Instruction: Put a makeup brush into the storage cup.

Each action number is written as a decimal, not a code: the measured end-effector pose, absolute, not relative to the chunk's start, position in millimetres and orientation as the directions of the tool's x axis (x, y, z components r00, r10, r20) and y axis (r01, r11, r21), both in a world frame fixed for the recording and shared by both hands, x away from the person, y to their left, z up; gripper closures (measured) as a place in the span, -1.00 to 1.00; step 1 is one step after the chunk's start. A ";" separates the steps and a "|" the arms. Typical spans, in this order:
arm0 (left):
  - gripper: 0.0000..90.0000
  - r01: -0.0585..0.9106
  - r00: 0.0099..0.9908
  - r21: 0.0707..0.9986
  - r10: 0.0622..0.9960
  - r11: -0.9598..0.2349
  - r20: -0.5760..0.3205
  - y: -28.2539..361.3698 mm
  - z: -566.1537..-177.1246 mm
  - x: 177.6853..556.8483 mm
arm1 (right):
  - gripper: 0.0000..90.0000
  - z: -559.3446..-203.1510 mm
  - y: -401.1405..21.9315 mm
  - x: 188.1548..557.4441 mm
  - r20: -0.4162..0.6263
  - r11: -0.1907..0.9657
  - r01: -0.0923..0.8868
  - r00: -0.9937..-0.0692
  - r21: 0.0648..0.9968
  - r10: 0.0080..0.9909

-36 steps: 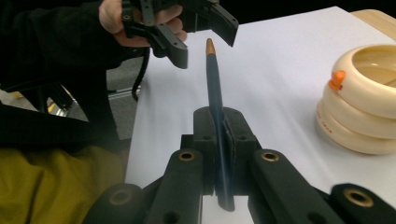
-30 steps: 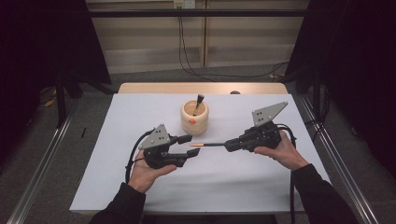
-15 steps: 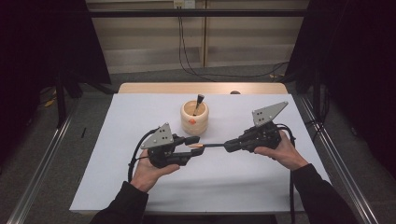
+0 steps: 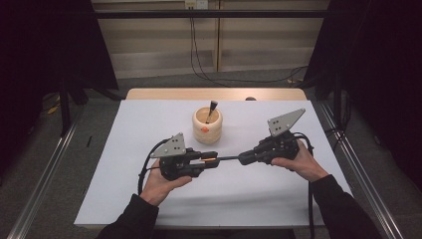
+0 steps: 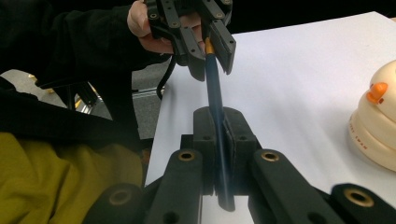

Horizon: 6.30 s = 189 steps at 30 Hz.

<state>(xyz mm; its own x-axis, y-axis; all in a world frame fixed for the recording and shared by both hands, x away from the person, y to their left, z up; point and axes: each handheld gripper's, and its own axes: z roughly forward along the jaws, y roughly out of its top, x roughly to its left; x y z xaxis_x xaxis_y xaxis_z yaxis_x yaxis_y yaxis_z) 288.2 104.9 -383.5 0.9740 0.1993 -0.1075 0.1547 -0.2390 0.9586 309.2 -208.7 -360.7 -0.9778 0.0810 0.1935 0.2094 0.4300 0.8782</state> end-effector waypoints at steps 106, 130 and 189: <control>0.87 0.223 0.975 0.807 0.112 -0.546 -0.193 68.6 -385.4 292.2 | 0.82 -388.4 -169.8 303.5 0.150 0.707 0.137 -0.988 0.694 0.044; 0.56 0.251 0.968 0.851 0.137 -0.461 -0.212 75.1 -387.2 295.7 | 0.88 -386.8 -171.9 301.6 0.121 0.696 0.115 -0.992 0.709 0.041; -0.27 0.176 0.925 0.982 0.353 -0.070 -0.141 81.2 -361.1 293.7 | 0.88 -378.1 -191.6 312.0 0.150 0.328 0.228 -0.957 0.917 0.249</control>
